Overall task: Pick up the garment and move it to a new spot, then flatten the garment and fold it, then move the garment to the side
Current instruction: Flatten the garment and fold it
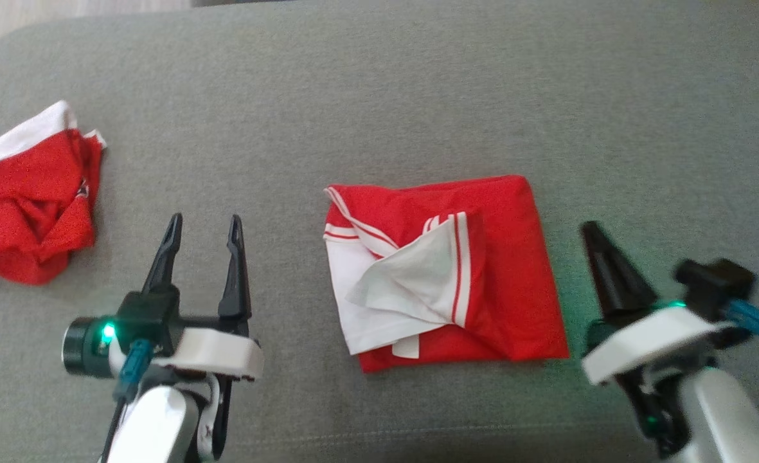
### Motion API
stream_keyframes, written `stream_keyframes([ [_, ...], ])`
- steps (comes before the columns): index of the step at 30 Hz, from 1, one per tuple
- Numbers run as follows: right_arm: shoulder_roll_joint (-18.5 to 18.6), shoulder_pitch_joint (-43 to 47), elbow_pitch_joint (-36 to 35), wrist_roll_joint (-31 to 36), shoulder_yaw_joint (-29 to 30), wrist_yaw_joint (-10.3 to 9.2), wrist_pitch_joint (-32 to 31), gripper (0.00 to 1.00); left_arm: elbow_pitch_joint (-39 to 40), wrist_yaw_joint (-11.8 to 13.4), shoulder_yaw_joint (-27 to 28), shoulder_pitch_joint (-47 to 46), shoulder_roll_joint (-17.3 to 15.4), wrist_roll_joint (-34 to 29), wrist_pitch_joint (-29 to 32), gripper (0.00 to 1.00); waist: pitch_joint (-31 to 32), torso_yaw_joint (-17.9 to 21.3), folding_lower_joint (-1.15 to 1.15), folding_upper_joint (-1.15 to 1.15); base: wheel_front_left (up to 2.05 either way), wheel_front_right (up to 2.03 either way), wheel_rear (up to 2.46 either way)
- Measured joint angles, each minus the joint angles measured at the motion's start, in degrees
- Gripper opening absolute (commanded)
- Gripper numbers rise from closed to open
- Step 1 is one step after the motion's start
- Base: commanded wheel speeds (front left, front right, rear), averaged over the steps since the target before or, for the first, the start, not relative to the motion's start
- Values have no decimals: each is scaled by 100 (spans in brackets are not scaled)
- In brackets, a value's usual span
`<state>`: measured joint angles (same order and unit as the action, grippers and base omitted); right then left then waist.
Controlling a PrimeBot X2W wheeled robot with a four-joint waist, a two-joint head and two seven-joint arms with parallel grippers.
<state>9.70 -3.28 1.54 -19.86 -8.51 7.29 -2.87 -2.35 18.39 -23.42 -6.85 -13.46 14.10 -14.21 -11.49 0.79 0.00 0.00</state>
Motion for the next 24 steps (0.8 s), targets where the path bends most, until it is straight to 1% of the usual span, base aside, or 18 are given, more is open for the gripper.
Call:
stream_keyframes([
  [4,-2,-450,666,-157,-598,0,11,0,-13,-19,-11,-166,32,0,0,100,-101,-151,0,0,0,0,0],
  [9,-4,-851,1562,-391,-1211,0,16,0,-99,-25,-37,-187,99,0,-1,100,-180,-312,0,0,0,0,0],
  [11,-4,-951,1769,-548,-1481,0,19,0,-123,-31,-46,-187,108,0,-1,100,-186,-365,0,0,0,0,0],
  [14,7,-1057,1845,-798,-1948,0,87,0,-162,-32,-47,-187,113,0,-3,100,-159,-410,0,0,0,0,0],
  [19,137,-1061,1636,-1179,-2605,0,73,0,-177,-56,-47,-186,118,1,-8,100,-84,-433,0,0,0,0,0],
  [22,222,-1054,1570,-1358,-2917,0,-77,0,-185,-56,-46,-183,119,1,-9,100,-46,-421,0,0,0,0,0],
  [24,280,-1051,1486,-1494,-3233,0,-196,0,-191,-56,-46,-182,121,1,-9,100,-20,-405,0,0,0,0,0],
])
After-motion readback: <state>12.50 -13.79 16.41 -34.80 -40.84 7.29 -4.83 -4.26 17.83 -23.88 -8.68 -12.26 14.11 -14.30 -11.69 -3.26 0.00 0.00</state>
